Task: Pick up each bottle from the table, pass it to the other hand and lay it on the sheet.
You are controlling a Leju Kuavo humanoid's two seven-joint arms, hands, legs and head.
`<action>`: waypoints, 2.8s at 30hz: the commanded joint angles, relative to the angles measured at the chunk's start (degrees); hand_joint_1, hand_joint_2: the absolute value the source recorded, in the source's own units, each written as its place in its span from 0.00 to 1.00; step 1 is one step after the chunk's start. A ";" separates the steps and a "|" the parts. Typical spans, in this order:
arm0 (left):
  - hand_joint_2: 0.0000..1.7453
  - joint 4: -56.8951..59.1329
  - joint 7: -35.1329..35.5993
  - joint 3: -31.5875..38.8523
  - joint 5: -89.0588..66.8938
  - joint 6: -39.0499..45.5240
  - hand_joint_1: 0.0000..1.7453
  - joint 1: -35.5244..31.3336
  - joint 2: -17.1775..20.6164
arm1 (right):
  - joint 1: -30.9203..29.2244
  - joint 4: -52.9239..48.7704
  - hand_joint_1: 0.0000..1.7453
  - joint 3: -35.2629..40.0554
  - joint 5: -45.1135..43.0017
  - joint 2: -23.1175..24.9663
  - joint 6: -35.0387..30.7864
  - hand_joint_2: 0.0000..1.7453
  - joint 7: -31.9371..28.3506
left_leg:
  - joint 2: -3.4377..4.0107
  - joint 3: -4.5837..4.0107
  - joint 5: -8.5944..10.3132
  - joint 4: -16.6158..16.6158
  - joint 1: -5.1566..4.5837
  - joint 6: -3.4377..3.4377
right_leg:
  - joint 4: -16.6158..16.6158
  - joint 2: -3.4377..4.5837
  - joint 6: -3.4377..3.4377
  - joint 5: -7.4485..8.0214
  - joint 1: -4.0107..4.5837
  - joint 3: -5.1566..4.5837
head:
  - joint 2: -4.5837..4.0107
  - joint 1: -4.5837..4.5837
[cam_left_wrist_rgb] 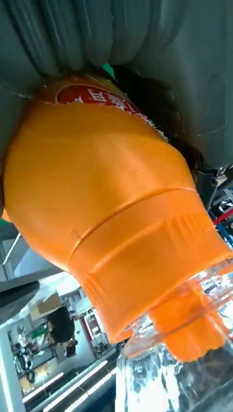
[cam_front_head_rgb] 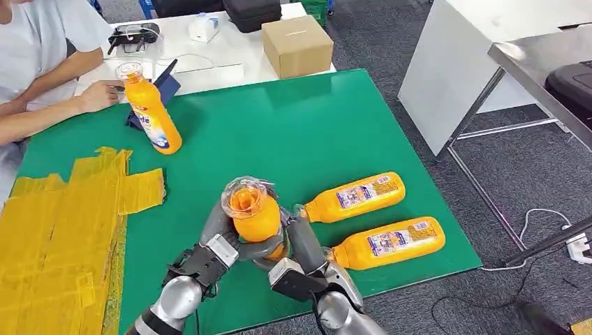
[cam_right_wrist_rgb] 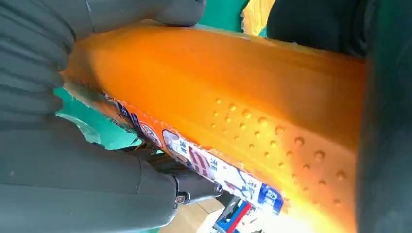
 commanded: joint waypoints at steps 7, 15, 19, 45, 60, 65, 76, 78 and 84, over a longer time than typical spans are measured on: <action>1.00 -1.08 6.04 11.07 -20.39 15.13 1.00 -3.57 5.92 | 4.61 -21.69 0.00 -3.79 -4.83 -4.69 -0.76 1.00 -1.15 | -0.34 0.28 -0.22 0.15 0.17 -0.14 | 0.11 0.27 -0.22 -0.20 0.07 0.30 | 0.00 0.00; 1.00 5.77 16.16 13.93 -46.71 22.86 1.00 -8.68 8.94 | 5.80 -28.39 0.00 -5.35 -3.54 -5.38 -5.16 1.00 -3.16 | -0.31 0.17 -0.06 0.03 0.10 -0.08 | 0.00 0.08 -0.12 -0.09 0.04 0.18 | 0.00 0.00; 1.00 18.06 27.23 18.51 -68.53 19.41 1.00 -15.18 15.83 | 6.50 -35.35 0.00 -8.29 -3.04 -7.81 -7.89 1.00 -0.86 | -0.28 0.15 -0.01 0.01 0.06 -0.09 | 0.04 0.07 -0.13 -0.07 0.01 0.14 | 0.00 0.00; 1.00 36.74 30.70 16.65 -71.32 3.24 1.00 -13.86 20.58 | 10.08 -36.42 0.00 -17.04 -12.02 -7.42 -2.54 1.00 6.65 | -0.46 0.46 -0.15 0.00 0.24 -0.18 | -0.03 0.25 -0.23 -0.23 0.14 0.49 | 0.00 0.00; 1.00 42.23 28.29 15.48 -63.00 3.23 0.00 -13.67 17.62 | 9.10 -34.55 0.00 -15.10 -10.15 -7.04 -3.68 1.00 7.52 | -0.17 0.20 -0.01 -0.06 0.11 -0.11 | -0.04 0.16 -0.12 -0.05 0.06 0.21 | 0.00 0.02; 1.00 42.47 27.71 16.49 -60.72 5.49 0.00 -13.29 16.75 | 8.89 -34.07 0.00 -14.72 -9.92 -7.16 -3.66 1.00 7.82 | -0.27 0.52 -0.11 -0.06 0.20 -0.18 | -0.07 0.32 -0.21 -0.11 0.09 0.52 | 0.00 0.00; 1.00 29.42 28.16 21.30 -56.87 10.75 0.00 -8.68 14.00 | 10.30 -35.06 0.00 -15.05 -9.02 -7.28 -4.00 1.00 7.96 | -0.31 0.44 -0.12 0.03 0.21 -0.16 | -0.02 0.20 -0.16 -0.14 0.12 0.47 | 0.00 0.02; 1.00 29.42 28.16 21.30 -56.87 10.75 0.00 -8.68 14.00 | 10.30 -35.06 0.00 -15.05 -9.02 -7.28 -4.00 1.00 7.96 | -0.22 0.33 -0.05 -0.01 0.15 -0.13 | -0.03 0.14 -0.13 -0.08 0.09 0.36 | 0.00 0.00; 1.00 13.67 16.93 28.21 -43.18 22.37 0.00 -1.53 8.80 | 10.87 -34.97 0.00 -14.79 -8.42 -7.73 -4.85 1.00 7.46 | -0.25 0.33 -0.11 0.03 0.19 -0.14 | -0.02 0.21 -0.14 -0.12 0.11 0.34 | 0.00 0.00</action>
